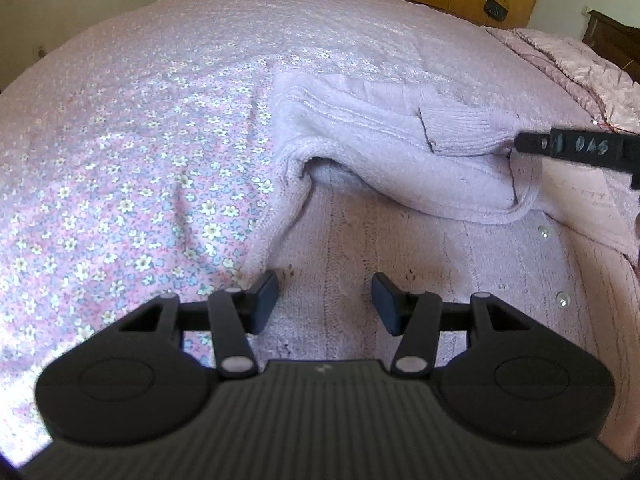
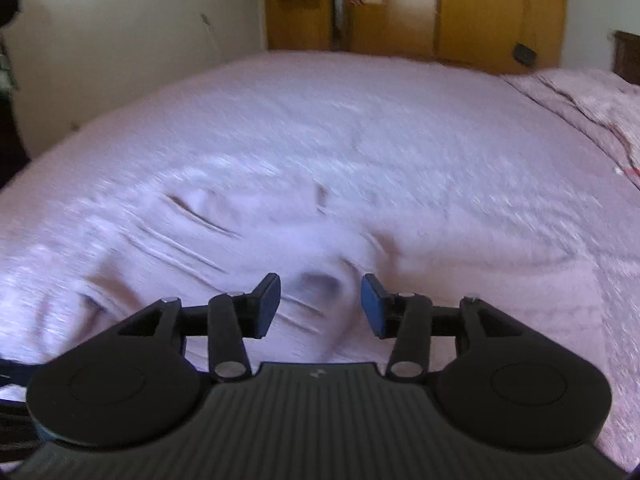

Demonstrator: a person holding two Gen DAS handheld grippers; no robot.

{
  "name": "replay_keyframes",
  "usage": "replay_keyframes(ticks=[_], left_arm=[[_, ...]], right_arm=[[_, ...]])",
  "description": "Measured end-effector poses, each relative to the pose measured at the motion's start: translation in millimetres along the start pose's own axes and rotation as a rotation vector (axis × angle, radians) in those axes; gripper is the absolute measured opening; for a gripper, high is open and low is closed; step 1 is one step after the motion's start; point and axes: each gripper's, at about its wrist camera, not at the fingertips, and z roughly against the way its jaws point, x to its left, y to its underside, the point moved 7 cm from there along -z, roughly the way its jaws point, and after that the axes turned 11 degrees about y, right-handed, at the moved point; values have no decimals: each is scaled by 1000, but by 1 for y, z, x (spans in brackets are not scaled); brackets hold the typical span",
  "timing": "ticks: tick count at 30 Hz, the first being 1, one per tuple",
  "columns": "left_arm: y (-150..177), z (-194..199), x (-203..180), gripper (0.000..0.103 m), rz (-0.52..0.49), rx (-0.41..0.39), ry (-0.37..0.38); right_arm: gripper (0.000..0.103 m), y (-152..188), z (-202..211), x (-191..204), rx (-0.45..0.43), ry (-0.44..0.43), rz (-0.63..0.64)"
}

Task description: Fold small clothes

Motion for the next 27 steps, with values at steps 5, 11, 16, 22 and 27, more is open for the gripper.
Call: replay_keyframes(ticks=[5, 11, 16, 22, 27], left_arm=[[0, 1, -2, 54, 4, -1, 2], [2, 0, -2, 54, -9, -6, 5], [3, 0, -5, 55, -30, -9, 3], [5, 0, -6, 57, -30, -11, 4], [-1, 0, -2, 57, 14, 0, 23]], right_arm=[[56, -11, -4, 42, -7, -85, 85], [56, -1, -37, 69, 53, -48, 198], [53, 10, -58, 63, 68, -19, 235], [12, 0, -50, 45, 35, 19, 234], [12, -38, -17, 8, -54, 26, 120]])
